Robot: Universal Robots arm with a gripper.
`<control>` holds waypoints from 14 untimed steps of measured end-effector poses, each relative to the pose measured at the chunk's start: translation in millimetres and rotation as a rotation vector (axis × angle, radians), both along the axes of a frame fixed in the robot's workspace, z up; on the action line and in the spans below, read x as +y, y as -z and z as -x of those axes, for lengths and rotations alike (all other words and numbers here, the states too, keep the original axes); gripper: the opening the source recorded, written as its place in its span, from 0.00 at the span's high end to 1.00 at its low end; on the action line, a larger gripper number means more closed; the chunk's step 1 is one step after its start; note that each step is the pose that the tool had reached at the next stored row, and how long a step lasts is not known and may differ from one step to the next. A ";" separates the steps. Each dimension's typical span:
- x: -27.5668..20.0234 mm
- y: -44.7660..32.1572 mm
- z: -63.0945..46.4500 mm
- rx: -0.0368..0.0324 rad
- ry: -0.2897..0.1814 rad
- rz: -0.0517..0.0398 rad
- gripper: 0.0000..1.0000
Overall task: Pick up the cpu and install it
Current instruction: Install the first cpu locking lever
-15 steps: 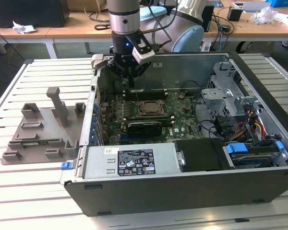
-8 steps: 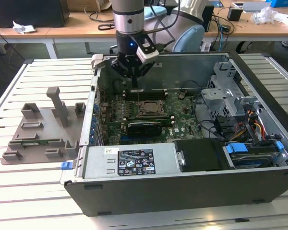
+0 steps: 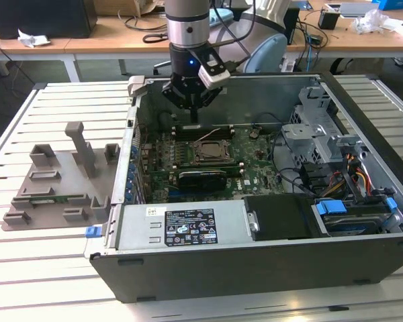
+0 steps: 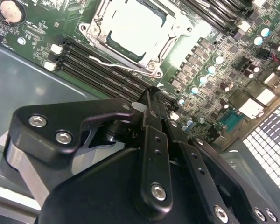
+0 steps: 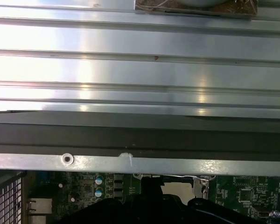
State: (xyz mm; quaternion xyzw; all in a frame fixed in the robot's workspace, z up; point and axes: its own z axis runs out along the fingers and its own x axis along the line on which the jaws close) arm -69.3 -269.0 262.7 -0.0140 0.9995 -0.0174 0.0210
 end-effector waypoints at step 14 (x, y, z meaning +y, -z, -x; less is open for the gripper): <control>0.0 0.1 -0.4 0.0001 -0.077 0.0000 0.89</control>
